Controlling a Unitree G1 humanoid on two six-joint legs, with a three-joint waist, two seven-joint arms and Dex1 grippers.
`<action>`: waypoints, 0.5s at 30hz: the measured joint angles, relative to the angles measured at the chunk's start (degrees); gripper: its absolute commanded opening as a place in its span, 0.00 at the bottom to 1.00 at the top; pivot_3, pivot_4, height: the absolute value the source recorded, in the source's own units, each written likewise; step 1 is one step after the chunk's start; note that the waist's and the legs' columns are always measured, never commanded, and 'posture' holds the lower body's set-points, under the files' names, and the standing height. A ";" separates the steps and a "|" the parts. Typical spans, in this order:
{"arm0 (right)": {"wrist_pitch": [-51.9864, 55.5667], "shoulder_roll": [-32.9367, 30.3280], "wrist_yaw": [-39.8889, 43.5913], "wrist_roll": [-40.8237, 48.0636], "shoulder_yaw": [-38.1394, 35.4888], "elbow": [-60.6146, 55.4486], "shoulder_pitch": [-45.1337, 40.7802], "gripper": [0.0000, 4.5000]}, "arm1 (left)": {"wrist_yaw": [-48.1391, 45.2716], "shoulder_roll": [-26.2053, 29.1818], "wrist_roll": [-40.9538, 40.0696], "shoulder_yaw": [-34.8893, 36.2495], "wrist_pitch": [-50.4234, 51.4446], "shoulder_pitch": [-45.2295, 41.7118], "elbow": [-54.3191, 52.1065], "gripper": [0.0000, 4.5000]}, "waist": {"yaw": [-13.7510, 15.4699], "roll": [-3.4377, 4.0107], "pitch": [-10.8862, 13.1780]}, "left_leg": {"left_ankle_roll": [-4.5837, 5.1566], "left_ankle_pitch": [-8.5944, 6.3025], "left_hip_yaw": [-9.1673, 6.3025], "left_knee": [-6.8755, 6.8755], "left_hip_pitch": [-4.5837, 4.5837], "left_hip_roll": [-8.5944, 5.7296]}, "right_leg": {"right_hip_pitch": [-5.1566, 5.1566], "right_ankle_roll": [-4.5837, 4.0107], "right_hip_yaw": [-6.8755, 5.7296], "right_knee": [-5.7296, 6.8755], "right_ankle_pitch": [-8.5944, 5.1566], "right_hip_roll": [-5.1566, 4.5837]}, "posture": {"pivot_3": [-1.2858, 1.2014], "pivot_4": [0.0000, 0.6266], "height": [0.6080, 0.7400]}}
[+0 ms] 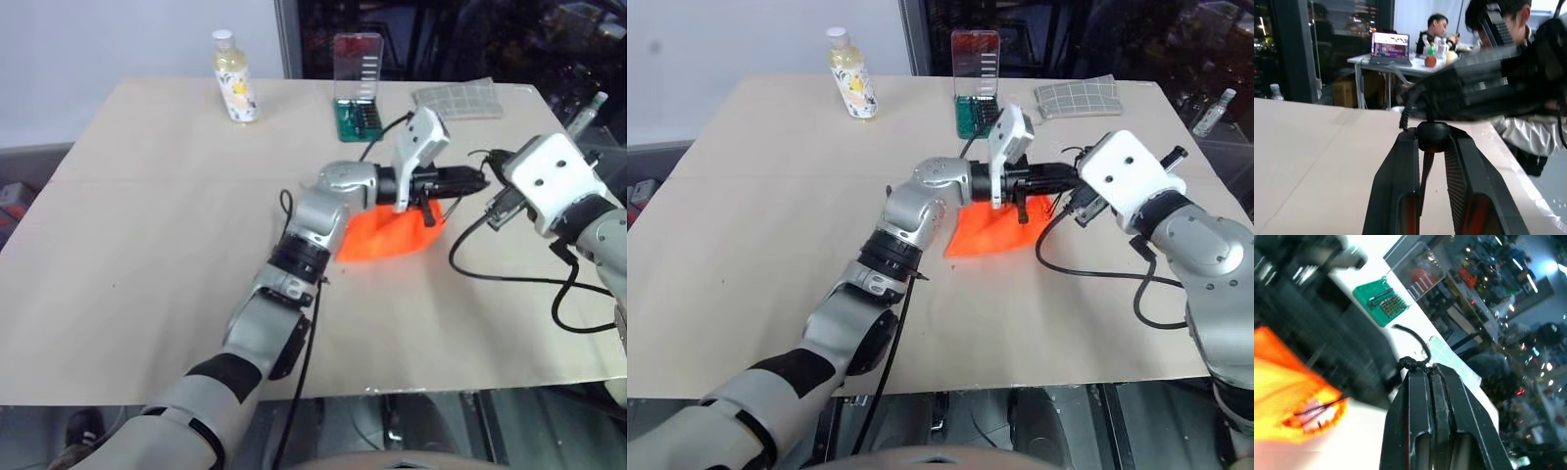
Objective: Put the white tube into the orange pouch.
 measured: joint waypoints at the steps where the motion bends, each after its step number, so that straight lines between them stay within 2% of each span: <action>1: 0.36 0.31 -0.23 0.07 -0.50 0.08 -0.21 0.00 | -0.07 0.04 0.39 -0.17 -0.27 0.53 0.64 0.05 | 0.00 0.00 0.00 | 0.00 0.00 0.00 0.00 0.00 0.00 | 0.00 0.00 0.00 0.00 0.00 0.00 | 0.52 0.24 1.00; 9: 4.82 5.72 -4.74 0.46 -5.66 2.55 -4.69 0.00 | 1.60 0.43 4.99 -0.98 -3.81 1.39 8.60 0.05 | -0.01 0.00 0.00 | 0.00 0.00 0.00 0.00 -0.01 -0.01 | -0.01 0.00 -0.01 0.02 0.01 -0.01 | 0.52 0.24 1.00; 15: 8.14 8.20 -8.71 1.48 -11.92 8.05 -13.16 0.00 | 4.89 1.27 8.28 -0.93 -5.94 -0.81 14.64 0.05 | 0.00 0.01 0.01 | 0.00 0.00 0.00 -0.02 -0.02 -0.01 | -0.06 0.18 -0.01 0.08 0.11 -0.01 | 0.52 0.24 1.00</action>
